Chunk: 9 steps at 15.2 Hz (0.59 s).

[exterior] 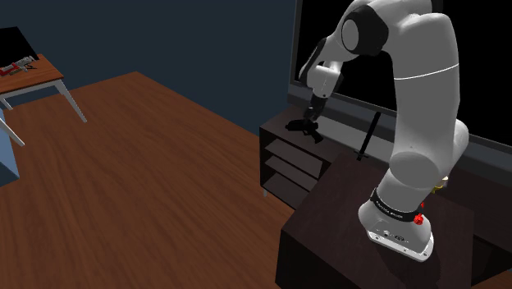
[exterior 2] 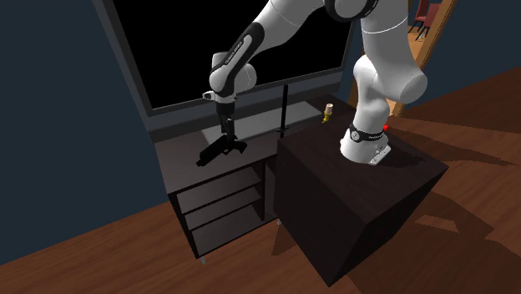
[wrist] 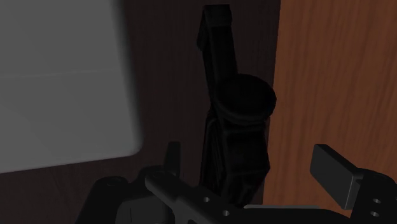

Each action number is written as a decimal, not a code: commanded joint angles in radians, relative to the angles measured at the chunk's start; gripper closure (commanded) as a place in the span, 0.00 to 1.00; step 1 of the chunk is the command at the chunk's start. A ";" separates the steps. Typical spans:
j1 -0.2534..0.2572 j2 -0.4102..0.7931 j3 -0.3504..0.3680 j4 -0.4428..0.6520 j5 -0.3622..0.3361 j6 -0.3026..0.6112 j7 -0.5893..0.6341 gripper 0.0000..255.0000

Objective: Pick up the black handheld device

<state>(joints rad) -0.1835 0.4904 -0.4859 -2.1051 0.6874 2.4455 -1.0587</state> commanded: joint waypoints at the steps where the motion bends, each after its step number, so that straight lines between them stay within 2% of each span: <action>1: -0.013 0.025 0.015 0.006 0.023 0.015 -0.020 0.00; 5: -0.026 0.055 0.033 0.014 0.049 0.033 -0.041 0.00; 6: -0.026 0.055 0.033 0.014 0.048 0.032 -0.041 1.00; 9: -0.026 0.055 0.033 0.013 0.048 0.033 -0.041 1.00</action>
<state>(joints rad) -0.2099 0.5443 -0.4537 -2.0915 0.7357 2.4775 -1.0993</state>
